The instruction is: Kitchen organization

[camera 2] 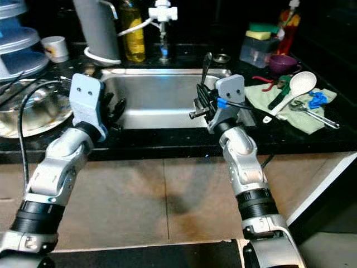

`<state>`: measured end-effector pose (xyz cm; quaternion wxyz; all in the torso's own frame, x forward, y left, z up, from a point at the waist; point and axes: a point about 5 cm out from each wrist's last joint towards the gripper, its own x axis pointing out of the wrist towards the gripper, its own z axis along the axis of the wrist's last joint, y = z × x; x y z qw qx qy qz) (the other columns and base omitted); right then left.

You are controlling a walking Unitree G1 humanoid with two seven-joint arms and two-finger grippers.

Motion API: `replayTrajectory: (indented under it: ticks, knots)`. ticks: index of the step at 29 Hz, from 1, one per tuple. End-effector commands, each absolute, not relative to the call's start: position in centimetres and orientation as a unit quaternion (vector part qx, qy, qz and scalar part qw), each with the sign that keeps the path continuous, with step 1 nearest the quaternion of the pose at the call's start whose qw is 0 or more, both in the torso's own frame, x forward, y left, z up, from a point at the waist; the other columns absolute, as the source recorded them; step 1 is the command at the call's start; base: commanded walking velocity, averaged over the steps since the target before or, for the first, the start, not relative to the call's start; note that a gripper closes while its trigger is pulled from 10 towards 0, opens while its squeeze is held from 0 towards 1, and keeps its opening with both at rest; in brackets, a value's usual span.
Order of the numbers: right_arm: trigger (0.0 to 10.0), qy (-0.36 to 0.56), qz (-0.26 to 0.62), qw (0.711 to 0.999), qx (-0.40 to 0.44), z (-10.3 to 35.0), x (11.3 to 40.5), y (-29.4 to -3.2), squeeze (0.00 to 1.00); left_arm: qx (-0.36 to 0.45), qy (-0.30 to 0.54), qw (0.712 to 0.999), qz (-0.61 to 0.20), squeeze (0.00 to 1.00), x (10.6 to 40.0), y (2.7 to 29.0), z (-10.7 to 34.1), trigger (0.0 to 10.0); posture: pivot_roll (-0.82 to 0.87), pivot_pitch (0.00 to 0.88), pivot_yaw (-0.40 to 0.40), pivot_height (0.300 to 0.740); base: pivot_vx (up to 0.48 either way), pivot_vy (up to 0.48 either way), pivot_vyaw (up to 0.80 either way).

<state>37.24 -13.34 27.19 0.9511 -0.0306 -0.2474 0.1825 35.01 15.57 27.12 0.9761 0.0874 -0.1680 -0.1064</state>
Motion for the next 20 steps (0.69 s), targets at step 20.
replayTrajectory:
  ticks: [20]
  knots:
    - [10.0,-0.263,0.175,0.948,-0.038,27.22,37.08,-13.25,0.0,0.093,-0.162,0.973,-0.134,0.0,34.72,15.1,26.75,10.0,-0.05,0.103,-0.025,0.74,0.351,0.0,0.0]
